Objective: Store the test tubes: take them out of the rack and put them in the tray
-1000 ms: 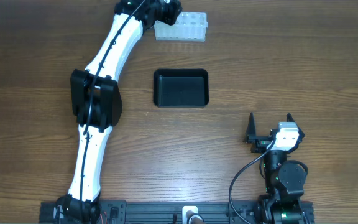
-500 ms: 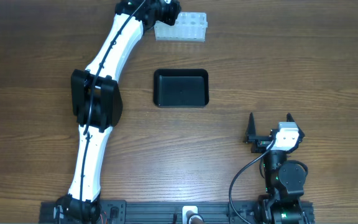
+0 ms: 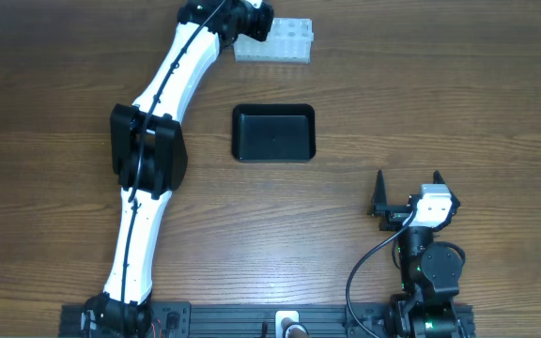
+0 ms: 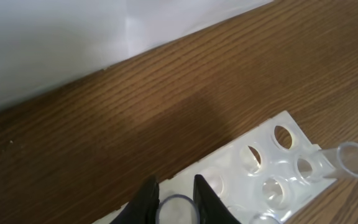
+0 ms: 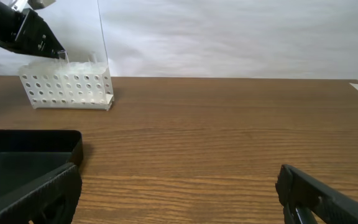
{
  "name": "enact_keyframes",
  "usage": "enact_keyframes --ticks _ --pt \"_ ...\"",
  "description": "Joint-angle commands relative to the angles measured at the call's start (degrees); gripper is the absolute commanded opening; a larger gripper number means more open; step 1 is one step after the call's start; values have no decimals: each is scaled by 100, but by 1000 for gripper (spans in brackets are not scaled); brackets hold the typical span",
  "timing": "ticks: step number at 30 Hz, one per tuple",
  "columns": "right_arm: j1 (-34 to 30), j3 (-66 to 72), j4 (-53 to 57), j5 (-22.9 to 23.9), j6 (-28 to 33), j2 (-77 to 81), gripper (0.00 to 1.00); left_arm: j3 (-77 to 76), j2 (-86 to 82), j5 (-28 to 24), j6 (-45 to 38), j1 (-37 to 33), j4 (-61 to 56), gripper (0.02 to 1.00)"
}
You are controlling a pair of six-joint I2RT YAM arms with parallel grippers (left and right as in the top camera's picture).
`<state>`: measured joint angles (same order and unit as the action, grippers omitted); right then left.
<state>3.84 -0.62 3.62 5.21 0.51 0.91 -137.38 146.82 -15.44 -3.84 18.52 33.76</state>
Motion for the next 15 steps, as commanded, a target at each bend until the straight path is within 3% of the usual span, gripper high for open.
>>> enact_keyframes --ticks 1,15 --pt "-15 33 9 85 44 -52 993 -20 116 -107 -42 -4 9 145" --pt "-15 33 9 83 42 -52 991 -22 -2 -107 -42 -31 -70 112"
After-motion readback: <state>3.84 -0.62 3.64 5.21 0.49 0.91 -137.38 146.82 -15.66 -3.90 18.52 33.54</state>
